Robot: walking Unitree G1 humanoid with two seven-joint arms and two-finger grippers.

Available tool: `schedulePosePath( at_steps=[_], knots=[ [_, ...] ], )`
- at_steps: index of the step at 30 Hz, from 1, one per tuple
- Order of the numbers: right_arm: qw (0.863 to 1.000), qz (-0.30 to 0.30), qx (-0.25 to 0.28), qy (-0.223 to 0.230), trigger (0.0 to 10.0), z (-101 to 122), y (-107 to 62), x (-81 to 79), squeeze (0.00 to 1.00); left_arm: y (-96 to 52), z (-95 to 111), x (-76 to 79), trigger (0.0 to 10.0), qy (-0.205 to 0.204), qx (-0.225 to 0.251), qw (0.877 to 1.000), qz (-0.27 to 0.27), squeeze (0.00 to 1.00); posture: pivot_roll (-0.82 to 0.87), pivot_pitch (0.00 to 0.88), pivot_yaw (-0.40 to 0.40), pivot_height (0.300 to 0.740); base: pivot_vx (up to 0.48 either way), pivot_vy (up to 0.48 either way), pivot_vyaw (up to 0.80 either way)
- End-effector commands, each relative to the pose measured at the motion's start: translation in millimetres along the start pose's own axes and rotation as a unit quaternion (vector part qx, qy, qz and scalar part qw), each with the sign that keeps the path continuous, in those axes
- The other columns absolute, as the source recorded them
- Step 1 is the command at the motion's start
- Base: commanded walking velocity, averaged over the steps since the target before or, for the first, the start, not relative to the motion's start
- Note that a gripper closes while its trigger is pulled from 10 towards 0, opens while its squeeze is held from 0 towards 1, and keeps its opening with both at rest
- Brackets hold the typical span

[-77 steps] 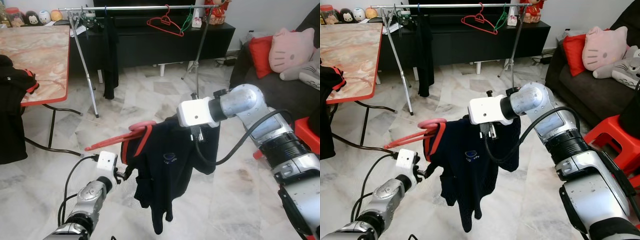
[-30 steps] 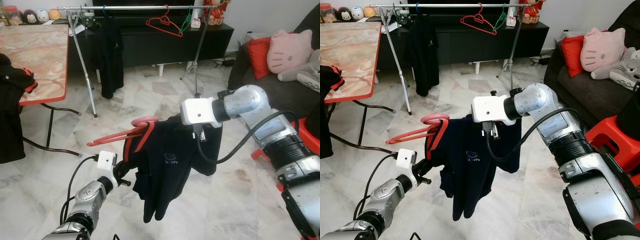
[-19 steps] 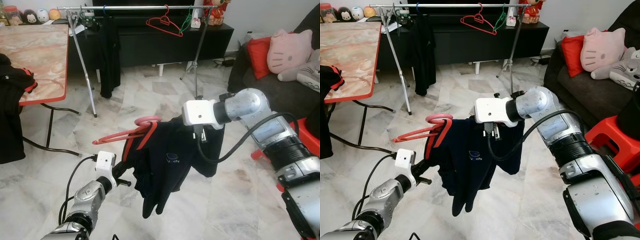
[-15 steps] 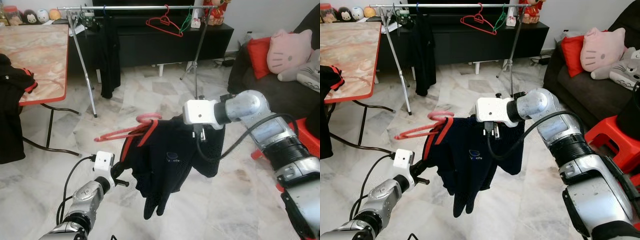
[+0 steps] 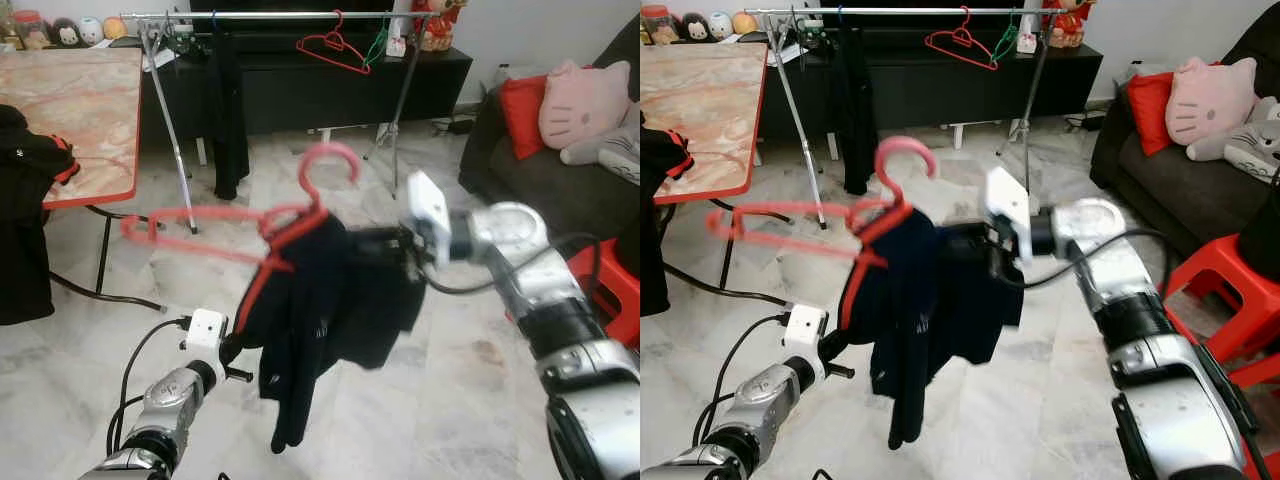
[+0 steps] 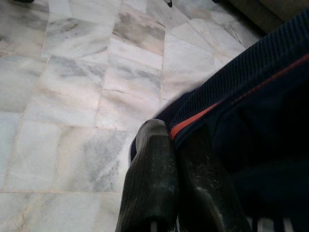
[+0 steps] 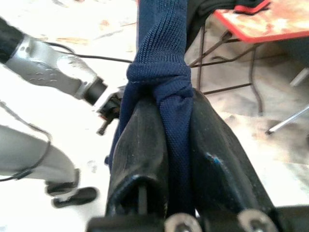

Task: Hang hanger

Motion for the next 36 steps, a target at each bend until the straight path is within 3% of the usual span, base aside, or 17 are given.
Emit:
schedulePosePath(
  at_steps=[1, 4, 6, 8, 9, 10, 11, 12, 13, 16, 22, 25, 28, 29, 33, 34, 36],
  knots=[
    [0.999, 0.023, 0.037, -0.028, 0.0, 24.1, -16.1, -5.7, 0.0, -5.0, -17.9, -0.8, 0.0, 0.001, -0.035, 0.999, 0.004, 0.0, -0.06, 0.0, -0.097, 0.74, 0.0, 0.0, 0.0],
    [0.997, 0.053, 0.044, 0.027, 0.0, 14.3, -33.7, -15.2, 0.0, -6.2, -18.8, -2.5, 0.0, 0.003, -0.037, 0.999, 0.004, 0.0, -0.06, 0.0, -0.096, 0.74, 0.0, 0.0, 0.0],
    [0.997, 0.052, 0.039, 0.037, 0.0, 10.6, -37.5, -16.2, 0.0, -6.6, -19.5, -2.6, 0.0, 0.005, -0.038, 0.999, 0.003, 0.0, -0.06, 0.0, -0.093, 0.74, 0.0, 0.0, 0.0],
    [0.997, 0.056, -0.036, 0.041, 0.0, -14.6, -44.8, -23.2, 0.0, -7.6, -21.1, -2.8, 0.0, 0.009, -0.042, 0.999, 0.0, 0.0, -0.06, 0.0, -0.088, 0.74, 0.0, 0.0, 0.0],
    [0.997, 0.056, -0.036, 0.041, 0.0, -14.6, -44.8, -23.2, 0.0, -7.6, -21.1, -2.8, 0.0, 0.009, -0.042, 0.999, 0.0, 0.0, -0.06, 0.0, -0.088, 0.74, 0.0, 0.0, 0.0],
    [0.995, 0.059, -0.068, 0.04, 0.0, -24.7, -47.0, -26.0, 0.0, -7.9, -21.5, -2.8, 0.0, 0.01, -0.043, 0.999, -0.001, 0.0, -0.06, 0.0, -0.088, 0.74, 0.0, 0.0, 0.0],
    [0.988, 0.061, -0.139, 0.035, 0.0, -47.3, -55.2, -29.5, 0.0, -8.6, -22.0, -4.0, 0.0, 0.013, -0.044, 0.999, -0.001, 0.0, -0.06, 0.0, -0.083, 0.74, 0.0, 0.0, 0.0],
    [0.988, 0.061, -0.139, 0.035, 0.0, -47.3, -55.2, -29.5, 0.0, -8.6, -22.0, -4.0, 0.0, 0.013, -0.044, 0.999, -0.001, 0.0, -0.06, 0.0, -0.083, 0.74, 0.0, 0.0, 0.0],
    [0.978, 0.061, -0.198, 0.026, 0.0, -64.9, -64.4, -31.1, 0.0, -9.1, -22.3, -5.3, 0.0, 0.015, -0.046, 0.999, 0.0, 0.0, -0.06, 0.0, -0.082, 0.74, 0.0, 0.0, 0.0],
    [0.964, 0.064, -0.258, 0.015, 0.0, -81.0, -75.2, -32.3, 0.0, -9.7, -22.6, -7.2, 0.0, 0.018, -0.048, 0.999, 0.003, 0.0, -0.06, 0.0, -0.079, 0.74, 0.0, 0.0, 0.0],
    [0.96, 0.059, -0.274, 0.017, 0.0, -82.3, -82.8, -32.6, 0.0, -10.6, -23.6, -10.3, 0.0, 0.026, -0.054, 0.998, 0.006, 0.0, -0.06, 0.0, -0.074, 0.74, 0.0, 0.0, 0.0],
    [0.941, 0.04, -0.337, -0.004, 0.0, -96.5, -96.5, -27.3, 0.0, -11.6, -26.2, -11.2, 0.0, 0.042, -0.064, 0.997, 0.004, 0.0, -0.06, 0.0, -0.073, 0.74, 0.0, 0.0, 0.0],
    [0.935, 0.017, -0.354, -0.023, 0.0, -99.3, -98.8, -19.3, 0.0, -12.3, -28.6, -10.8, 0.0, 0.054, -0.071, 0.996, 0.002, 0.0, -0.06, 0.0, -0.073, 0.74, 0.0, 0.0, 0.0],
    [0.922, 0.003, -0.385, -0.043, 0.0, -104.7, -104.2, -14.7, 0.0, -13.1, -31.2, -10.8, 0.0, 0.064, -0.079, 0.995, 0.001, 0.0, -0.06, 0.0, -0.073, 0.74, 0.0, 0.0, 0.0],
    [0.903, -0.02, -0.423, -0.071, 0.0, -111.9, -110.2, -5.7, 0.0, -13.5, -33.2, -10.9, 0.0, 0.074, -0.086, 0.994, 0.0, 0.0, -0.06, 0.0, -0.073, 0.74, 0.0, 0.0, 0.0],
    [0.901, -0.029, -0.426, -0.078, 0.0, -112.6, -110.0, -3.0, 0.0, -13.5, -33.6, -10.4, 0.0, 0.077, -0.087, 0.993, -0.002, 0.0, -0.06, 0.0, -0.074, 0.74, 0.0, 0.0, 0.0],
    [0.91, -0.056, -0.4, -0.088, 0.0, -107.5, -100.9, 4.1, 0.0, -13.6, -34.2, -9.6, 0.0, 0.081, -0.089, 0.993, -0.004, 0.0, -0.06, 0.0, -0.074, 0.74, 0.0, 0.0, 0.0]
  ],
)
Point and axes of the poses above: a point about 5 cm out from each wrist's last joint towards the gripper, its own y axis pointing out of the wrist towards the gripper, its own z axis along the axis of the wrist's last joint, x = y × z, the point moved 6 cm from there along y, pointing out of the wrist towards the gripper, and after that the axes turned 5 degrees about y, right-handed, at the moved point
